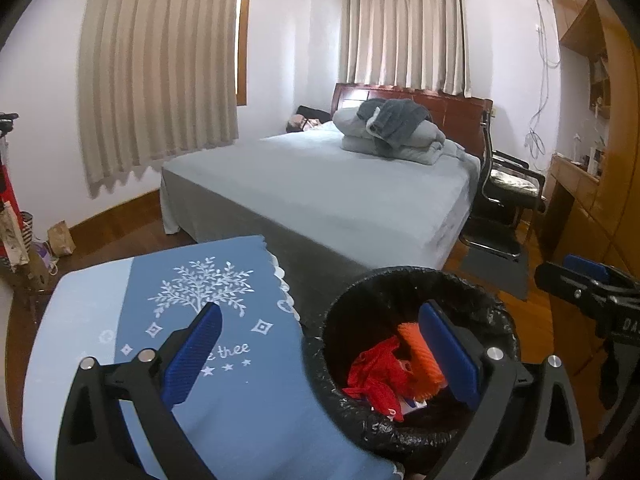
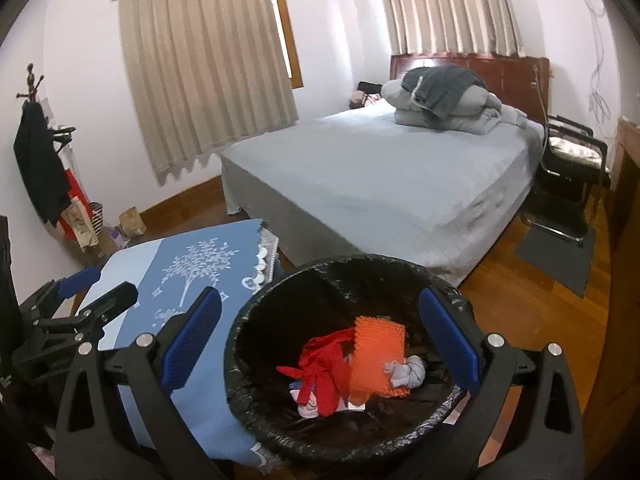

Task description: Collect trash

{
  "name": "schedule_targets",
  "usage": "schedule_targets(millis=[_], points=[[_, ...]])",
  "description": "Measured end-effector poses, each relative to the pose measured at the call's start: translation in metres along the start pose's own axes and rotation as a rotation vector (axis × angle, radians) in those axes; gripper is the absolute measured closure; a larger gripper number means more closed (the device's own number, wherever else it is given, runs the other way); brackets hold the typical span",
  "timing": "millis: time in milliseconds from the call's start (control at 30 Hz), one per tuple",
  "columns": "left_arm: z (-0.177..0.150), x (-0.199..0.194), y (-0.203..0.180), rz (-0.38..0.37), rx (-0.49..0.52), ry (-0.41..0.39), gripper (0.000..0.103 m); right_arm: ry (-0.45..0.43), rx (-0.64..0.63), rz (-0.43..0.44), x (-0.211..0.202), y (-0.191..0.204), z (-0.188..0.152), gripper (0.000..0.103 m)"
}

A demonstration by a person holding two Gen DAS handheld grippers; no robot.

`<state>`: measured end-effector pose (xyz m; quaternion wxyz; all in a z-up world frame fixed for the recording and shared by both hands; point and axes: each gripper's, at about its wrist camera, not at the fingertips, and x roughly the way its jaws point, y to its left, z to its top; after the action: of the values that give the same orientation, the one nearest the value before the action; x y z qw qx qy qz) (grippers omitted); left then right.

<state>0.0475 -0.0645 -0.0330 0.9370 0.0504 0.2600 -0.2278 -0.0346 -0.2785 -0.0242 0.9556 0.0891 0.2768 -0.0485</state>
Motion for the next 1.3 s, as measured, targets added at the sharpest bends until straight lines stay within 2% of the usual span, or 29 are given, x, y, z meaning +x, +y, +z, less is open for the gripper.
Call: schedule_targets(millis=[500, 1300], points=[[0.002, -0.024, 0.000, 0.037, -0.003, -0.031, 0.006, -0.003, -0.038, 0.013, -0.013, 0.023, 0.005, 0.007], [0.002, -0.030, 0.001, 0.040, -0.001, -0.036, 0.006, -0.006, -0.051, 0.016, -0.017, 0.030, 0.006, 0.007]])
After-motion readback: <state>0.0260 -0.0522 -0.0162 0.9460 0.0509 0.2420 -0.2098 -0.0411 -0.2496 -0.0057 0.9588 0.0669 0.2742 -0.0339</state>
